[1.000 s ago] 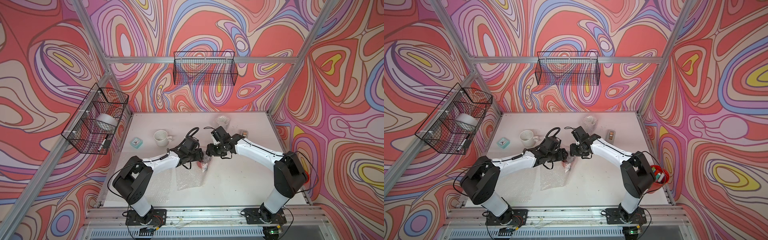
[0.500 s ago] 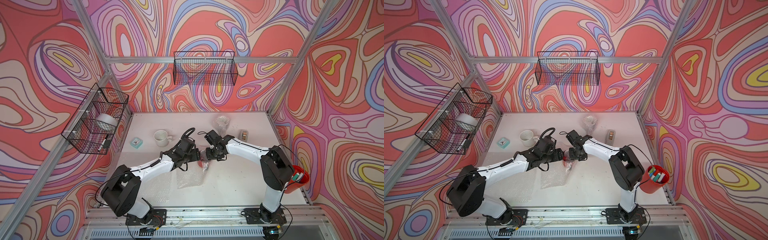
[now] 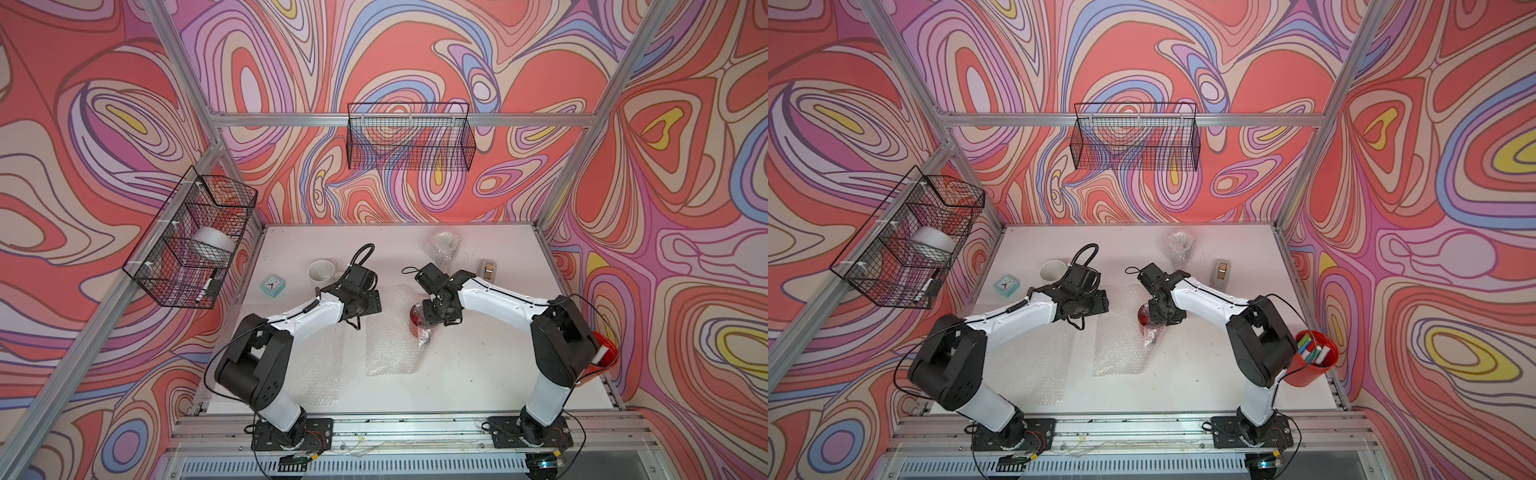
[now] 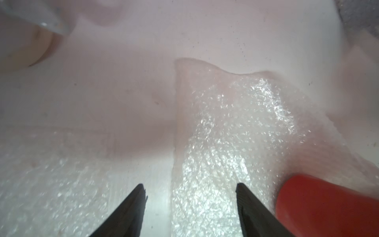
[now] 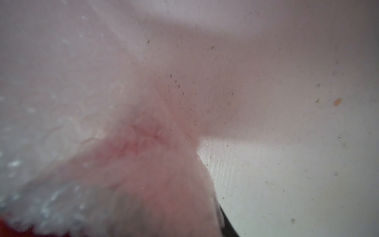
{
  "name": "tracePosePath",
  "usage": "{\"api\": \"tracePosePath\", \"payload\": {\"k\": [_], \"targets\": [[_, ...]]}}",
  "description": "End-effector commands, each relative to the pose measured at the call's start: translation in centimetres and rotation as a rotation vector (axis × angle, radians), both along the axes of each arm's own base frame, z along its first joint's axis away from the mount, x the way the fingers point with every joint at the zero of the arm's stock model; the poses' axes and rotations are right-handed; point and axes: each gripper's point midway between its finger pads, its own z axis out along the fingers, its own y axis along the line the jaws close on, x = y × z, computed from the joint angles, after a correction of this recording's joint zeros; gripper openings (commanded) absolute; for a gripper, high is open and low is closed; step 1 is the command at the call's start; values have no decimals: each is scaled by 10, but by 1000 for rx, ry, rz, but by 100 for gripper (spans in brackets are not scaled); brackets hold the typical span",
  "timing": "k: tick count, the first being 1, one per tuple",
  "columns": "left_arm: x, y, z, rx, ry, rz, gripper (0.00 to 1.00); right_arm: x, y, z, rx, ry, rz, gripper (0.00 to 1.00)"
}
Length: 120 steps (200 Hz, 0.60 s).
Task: Wrap mugs in bubble wrap
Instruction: Wrap the mug in bubble wrap.
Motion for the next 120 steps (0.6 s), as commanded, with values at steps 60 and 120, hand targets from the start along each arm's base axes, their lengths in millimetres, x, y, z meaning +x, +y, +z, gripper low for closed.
{"api": "tracePosePath", "payload": {"k": [60,120], "targets": [[55,5,-14,154,121,-133,41,-6,-7,2,-15,20,11,34],[69,3,-33,167,176,-153,39,-3,-2,4,1,18,15,34]]}}
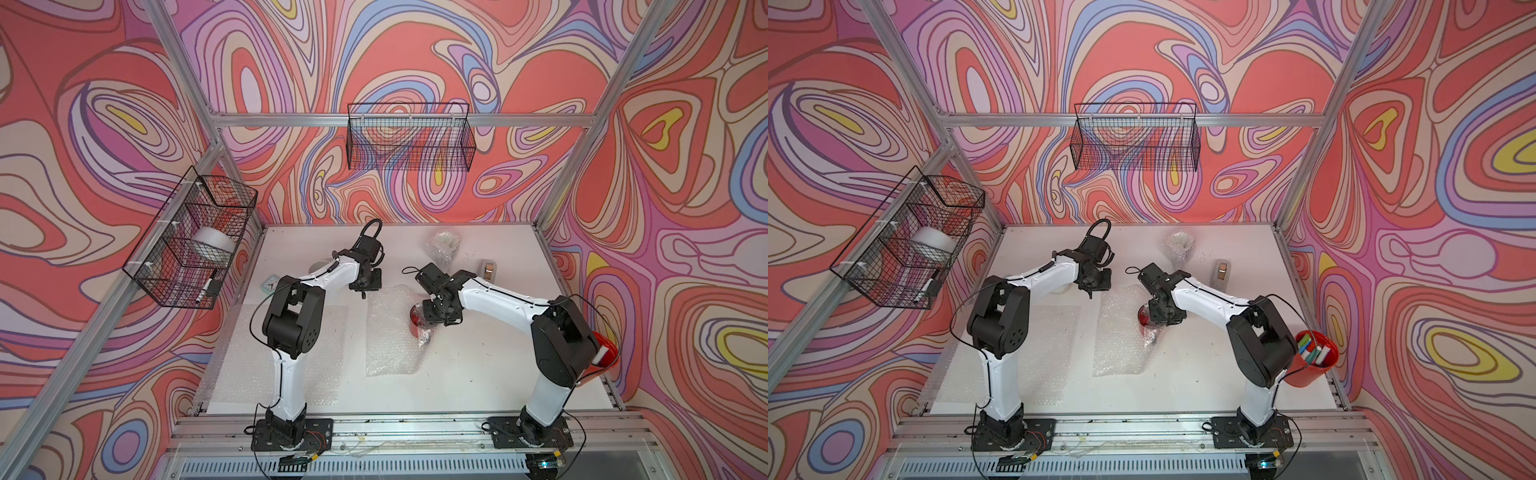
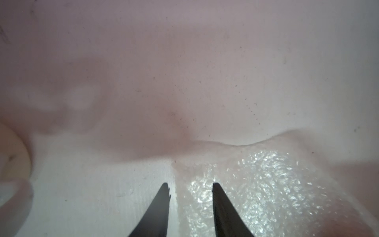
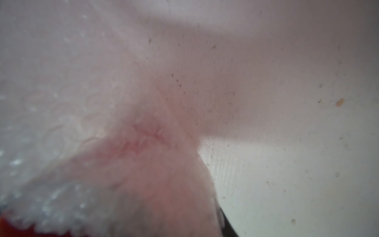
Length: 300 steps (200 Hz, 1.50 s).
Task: Wrap mugs in bubble wrap
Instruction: Wrap the mug in bubble wrap.
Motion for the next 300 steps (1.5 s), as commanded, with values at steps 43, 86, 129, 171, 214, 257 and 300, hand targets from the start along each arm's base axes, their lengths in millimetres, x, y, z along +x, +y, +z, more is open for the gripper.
{"api": "tracePosePath", "payload": {"k": [43,86,129,171,214,257,300], "targets": [[-4,7,-23,39,90,-21,40,-1,-1,3,0,15,9,34],[-7,7,-35,40,123,-18,40,-1,0,2,3,15,10,33],[-9,-6,-34,-43,121,-29,22,-2,0,0,5,20,8,32],[-8,-18,-1,-147,56,-33,4,-1,2,0,13,20,6,31],[-15,-32,40,-291,-14,-25,0,1,1,0,1,19,3,31],[-31,-46,79,-463,-72,-32,0,0,8,-3,34,33,0,31],[-53,-65,107,-637,-102,-43,0,3,15,-5,61,39,-15,32]]}}
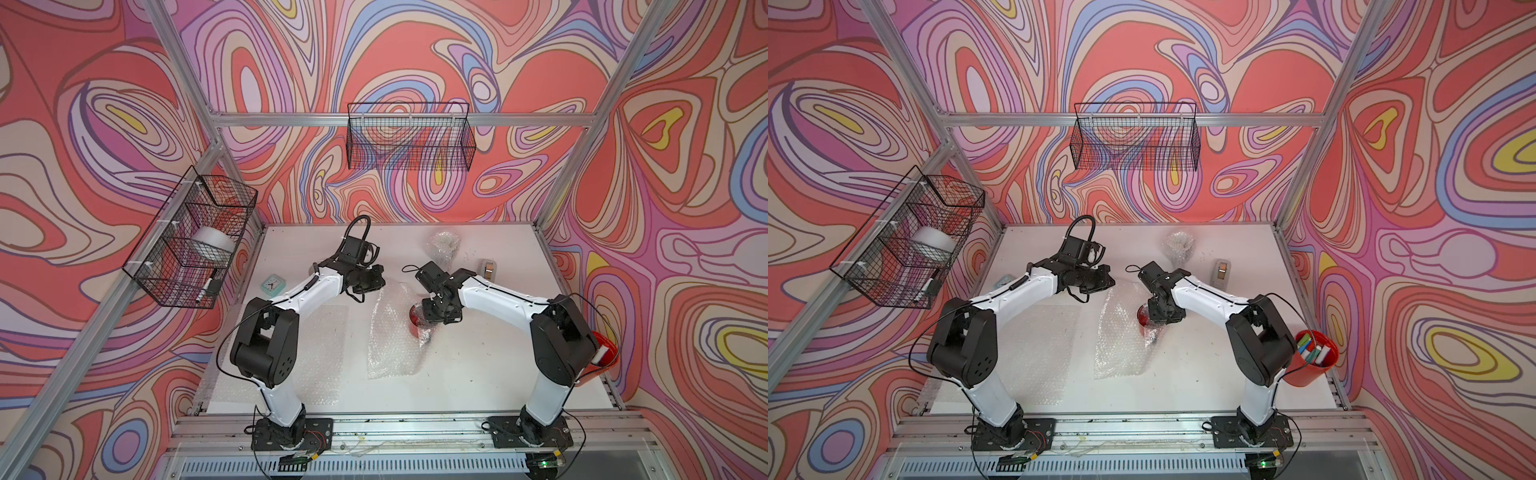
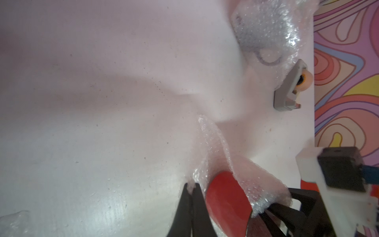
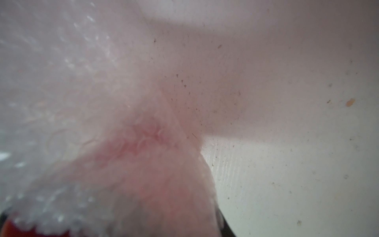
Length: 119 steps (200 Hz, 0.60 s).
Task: Wrap mugs in bubble wrap
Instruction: Wrap the mug in bubble wrap.
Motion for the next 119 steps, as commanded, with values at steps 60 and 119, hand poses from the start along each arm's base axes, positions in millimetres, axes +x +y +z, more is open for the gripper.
{"api": "tracePosePath", "payload": {"k": [60,119], "targets": [[-40,-55,36,-209,-15,-69,0,5,29,1,137,21,-61,43],[-51,-71,30,-212,3,-96,0,0,23,38,188,-46,-68,53]]}}
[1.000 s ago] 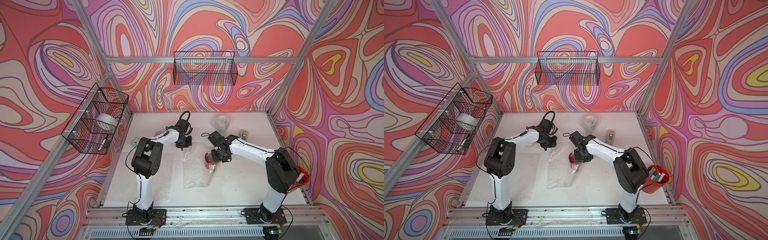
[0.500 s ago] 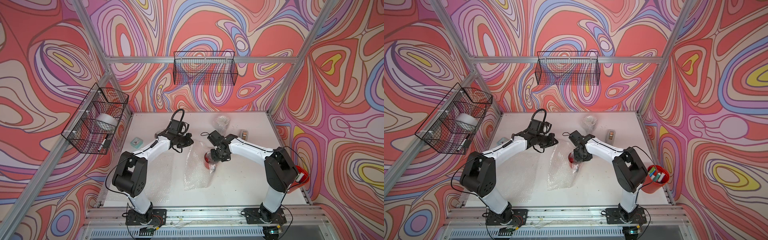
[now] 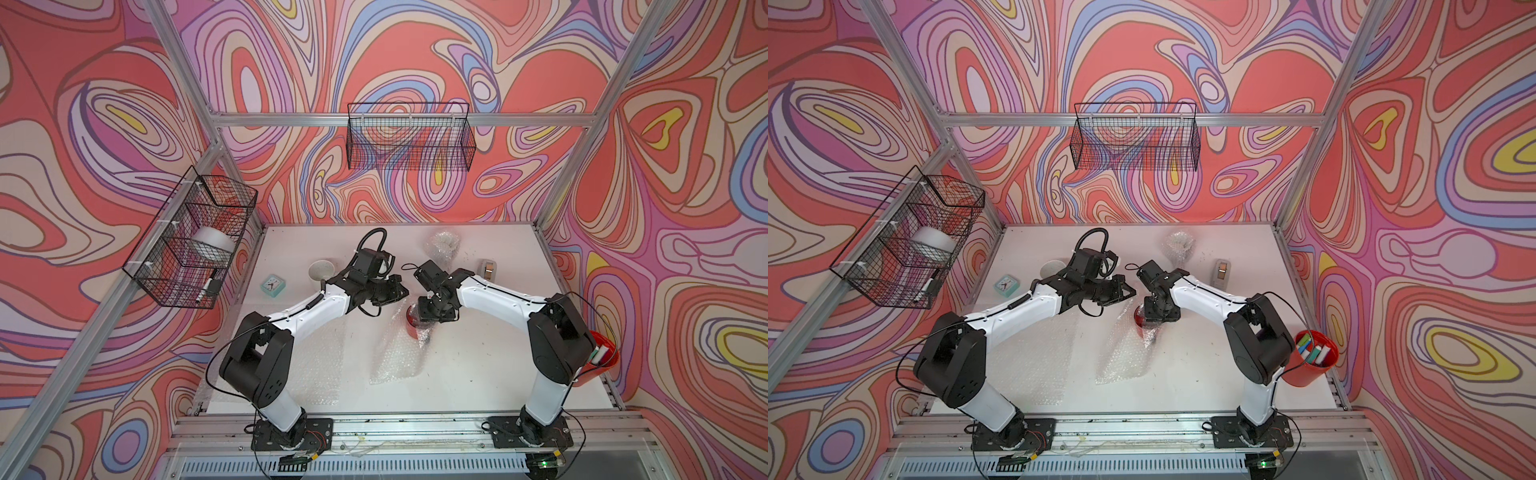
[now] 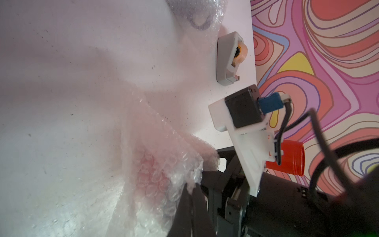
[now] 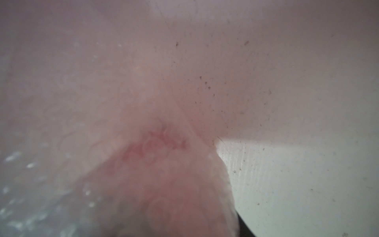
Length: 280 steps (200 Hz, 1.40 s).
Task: Wrap mugs in bubble wrap
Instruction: Wrap the mug in bubble wrap.
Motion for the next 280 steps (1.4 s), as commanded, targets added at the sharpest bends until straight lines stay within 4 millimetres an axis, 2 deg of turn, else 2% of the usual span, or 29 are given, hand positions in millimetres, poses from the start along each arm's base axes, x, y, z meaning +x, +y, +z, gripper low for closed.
{"api": "tracePosePath", "payload": {"k": [1,37,75,121,149,166,183,215,235,280], "targets": [[-2,-7,5,-25,-7,-4,0,-1,4,32,67,-64,-9,53],[-8,-13,1,-15,4,-22,0,-11,-3,44,90,-86,-15,54],[-13,-20,3,-22,4,-37,0,-12,-4,33,76,-69,-20,43],[-31,-34,1,-21,19,-75,0,-12,8,28,165,-62,-51,31],[-44,-39,-4,-18,30,-80,0,-14,18,34,264,-75,-80,29],[-49,-39,-12,-1,42,-84,0,-13,23,46,320,-103,-85,30],[-54,-37,-21,18,56,-85,0,-12,20,57,330,-142,-93,31],[-65,-36,-37,60,86,-106,0,-11,-3,73,264,-220,-121,33],[-70,-35,-50,97,112,-118,0,-10,-15,75,205,-244,-136,35],[-78,-30,-77,165,176,-137,0,-4,-7,74,213,-227,-101,50]]}}
